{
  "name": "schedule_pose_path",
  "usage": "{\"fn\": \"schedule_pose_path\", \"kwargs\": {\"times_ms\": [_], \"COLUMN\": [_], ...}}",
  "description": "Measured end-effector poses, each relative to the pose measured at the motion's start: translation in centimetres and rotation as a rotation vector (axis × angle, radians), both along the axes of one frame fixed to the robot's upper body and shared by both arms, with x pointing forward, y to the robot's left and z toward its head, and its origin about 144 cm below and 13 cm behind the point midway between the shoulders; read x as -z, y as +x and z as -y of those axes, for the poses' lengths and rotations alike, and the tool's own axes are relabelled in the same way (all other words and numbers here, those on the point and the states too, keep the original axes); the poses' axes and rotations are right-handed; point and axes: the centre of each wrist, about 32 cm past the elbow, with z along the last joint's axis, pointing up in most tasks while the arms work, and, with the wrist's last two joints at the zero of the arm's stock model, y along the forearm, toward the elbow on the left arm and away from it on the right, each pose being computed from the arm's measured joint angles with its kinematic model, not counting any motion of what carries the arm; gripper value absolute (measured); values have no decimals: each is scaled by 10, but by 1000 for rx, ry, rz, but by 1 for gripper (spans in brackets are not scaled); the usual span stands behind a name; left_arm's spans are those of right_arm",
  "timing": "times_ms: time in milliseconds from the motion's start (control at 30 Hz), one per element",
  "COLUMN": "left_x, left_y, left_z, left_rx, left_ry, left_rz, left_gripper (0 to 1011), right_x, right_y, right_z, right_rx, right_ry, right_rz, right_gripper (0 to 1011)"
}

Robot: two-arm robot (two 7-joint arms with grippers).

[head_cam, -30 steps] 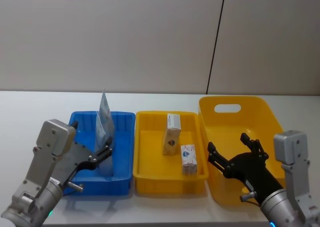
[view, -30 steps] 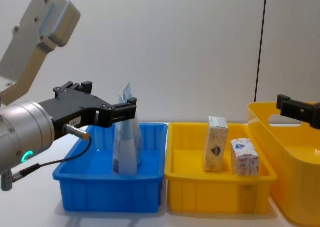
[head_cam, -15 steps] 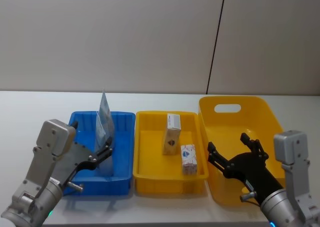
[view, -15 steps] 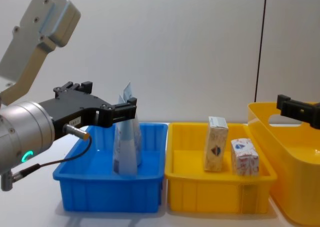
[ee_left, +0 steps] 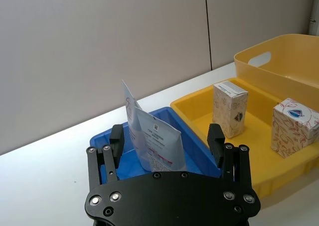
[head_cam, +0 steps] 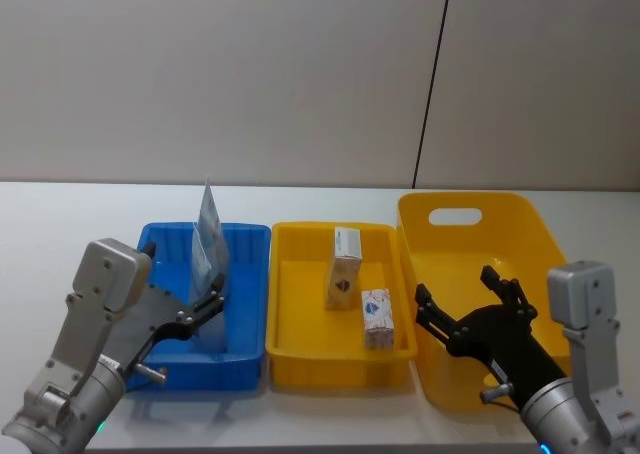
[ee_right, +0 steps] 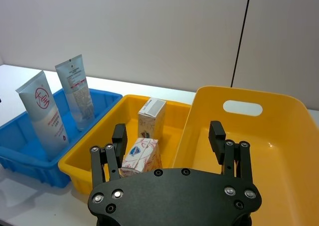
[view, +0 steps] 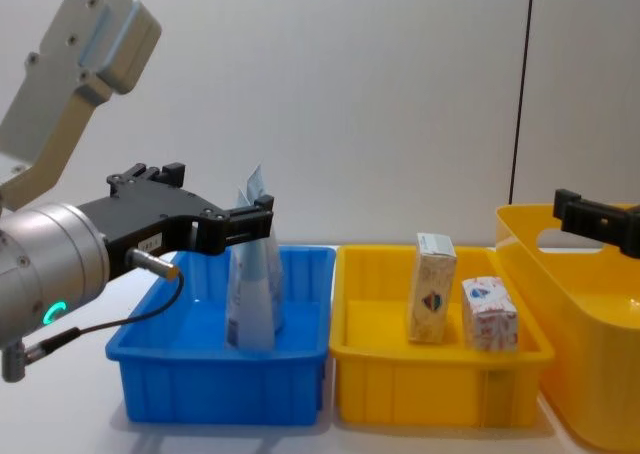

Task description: Bimanual collaborative sorting of washing and personal care products

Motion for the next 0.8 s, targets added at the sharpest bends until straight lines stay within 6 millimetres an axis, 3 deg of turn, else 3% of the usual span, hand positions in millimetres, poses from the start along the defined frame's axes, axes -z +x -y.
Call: {"fn": "schedule_pose_path", "kwargs": {"times_ms": [533, 800], "left_x": [-1, -3], "left_y": [-2, -13], "left_z": [0, 1], "left_rx": [5, 10], "left_ry": [-8, -34], "left_rz": [-6, -53], "left_gripper": [1001, 1001], "right_x": [0, 0], "right_y": [0, 0], "right_z": [0, 0], "right_rx": [0, 0], "right_ry": [0, 0], "right_rz": [0, 0], "right_gripper": [1003, 1003]}}
